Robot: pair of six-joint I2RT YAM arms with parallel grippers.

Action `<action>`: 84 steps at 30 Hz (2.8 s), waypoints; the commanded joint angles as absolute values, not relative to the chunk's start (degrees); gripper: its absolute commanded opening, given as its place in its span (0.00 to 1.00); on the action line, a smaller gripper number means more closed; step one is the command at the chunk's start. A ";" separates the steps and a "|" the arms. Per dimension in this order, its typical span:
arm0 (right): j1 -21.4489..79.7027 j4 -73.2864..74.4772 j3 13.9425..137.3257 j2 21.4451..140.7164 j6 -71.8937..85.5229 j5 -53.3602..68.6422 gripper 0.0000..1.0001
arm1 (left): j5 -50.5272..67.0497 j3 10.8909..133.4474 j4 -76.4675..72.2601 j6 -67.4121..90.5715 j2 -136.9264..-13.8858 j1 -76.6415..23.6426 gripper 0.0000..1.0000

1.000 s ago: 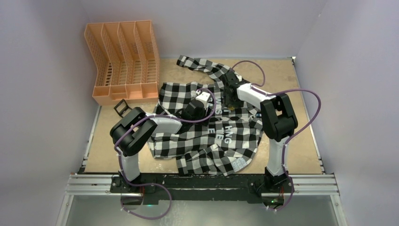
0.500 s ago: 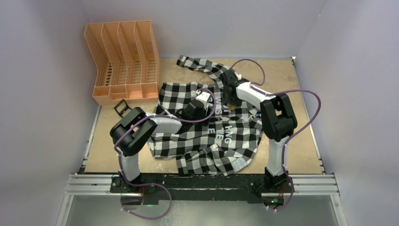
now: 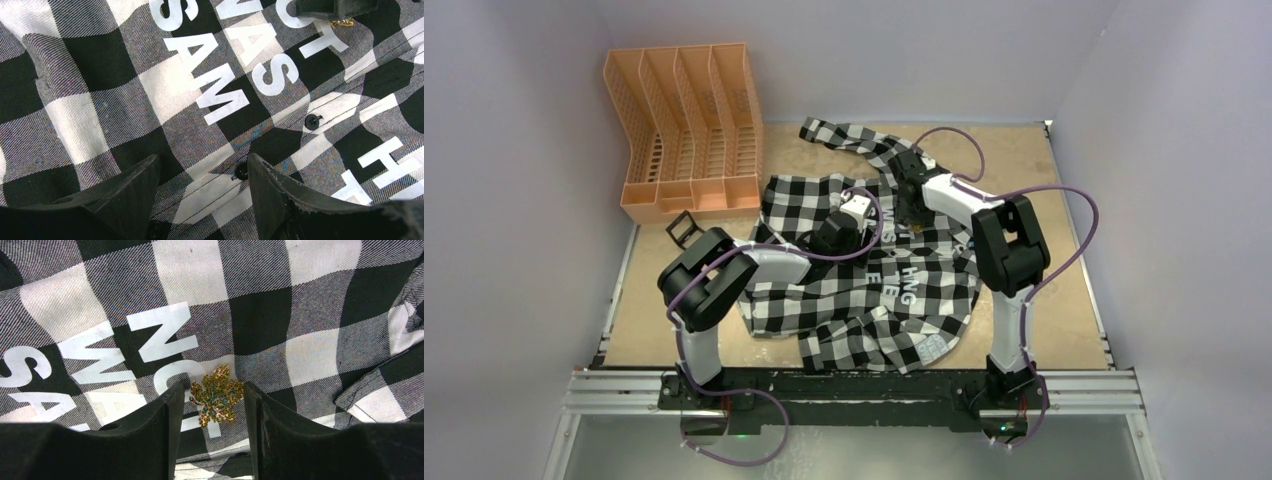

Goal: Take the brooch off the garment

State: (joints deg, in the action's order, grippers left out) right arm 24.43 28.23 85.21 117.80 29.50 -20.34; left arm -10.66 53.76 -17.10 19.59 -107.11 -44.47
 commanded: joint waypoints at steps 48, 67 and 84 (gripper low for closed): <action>23.03 15.38 74.86 109.20 27.70 -21.07 0.29 | -9.33 51.55 -13.85 21.09 -104.30 -44.42 0.63; 10.34 0.77 60.54 95.98 29.00 9.60 0.41 | -10.18 51.89 -13.65 20.00 -102.62 -44.40 0.63; 2.66 -16.36 51.52 102.86 32.04 29.38 0.34 | -8.03 65.38 -13.12 19.34 -106.24 -48.59 0.64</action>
